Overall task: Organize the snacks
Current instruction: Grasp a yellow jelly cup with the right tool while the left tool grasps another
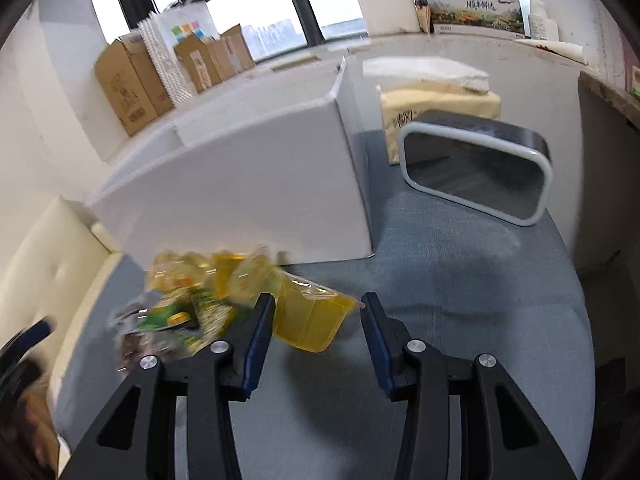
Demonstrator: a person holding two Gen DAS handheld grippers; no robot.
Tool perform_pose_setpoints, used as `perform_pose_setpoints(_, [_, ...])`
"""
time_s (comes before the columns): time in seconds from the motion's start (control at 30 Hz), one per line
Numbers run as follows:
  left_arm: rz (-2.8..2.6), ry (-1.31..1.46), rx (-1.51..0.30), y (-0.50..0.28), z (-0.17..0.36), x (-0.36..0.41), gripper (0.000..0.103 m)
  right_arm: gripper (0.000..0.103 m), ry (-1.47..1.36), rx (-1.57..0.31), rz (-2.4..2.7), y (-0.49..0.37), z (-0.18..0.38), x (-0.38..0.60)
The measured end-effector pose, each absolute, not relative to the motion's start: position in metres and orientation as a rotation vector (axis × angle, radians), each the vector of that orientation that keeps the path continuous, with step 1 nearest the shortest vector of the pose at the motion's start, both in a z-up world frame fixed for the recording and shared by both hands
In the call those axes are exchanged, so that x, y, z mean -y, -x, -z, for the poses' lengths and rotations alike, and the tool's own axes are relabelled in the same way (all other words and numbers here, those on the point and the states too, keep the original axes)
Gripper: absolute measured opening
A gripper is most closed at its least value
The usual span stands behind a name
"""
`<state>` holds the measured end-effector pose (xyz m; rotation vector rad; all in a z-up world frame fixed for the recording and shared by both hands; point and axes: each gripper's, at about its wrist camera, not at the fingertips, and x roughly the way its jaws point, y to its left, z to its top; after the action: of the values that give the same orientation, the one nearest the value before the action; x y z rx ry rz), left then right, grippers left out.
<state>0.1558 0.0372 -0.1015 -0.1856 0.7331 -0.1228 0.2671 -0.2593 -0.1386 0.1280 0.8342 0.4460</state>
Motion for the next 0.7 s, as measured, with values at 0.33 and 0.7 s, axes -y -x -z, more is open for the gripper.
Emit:
perform_pose_setpoints(0.33, [0.175, 0.035, -0.836, -0.244, 0.128, -0.014, 0.103, 0.048, -0.159, -0.736, -0.487, -0.208, 0.104, 0.284])
perform_pose_setpoints(0.7, [0.245, 0.088, -0.911, -0.278, 0.155, -0.019, 0.065, 0.048, -0.149, -0.744, -0.486, -0.196, 0.103, 0.284])
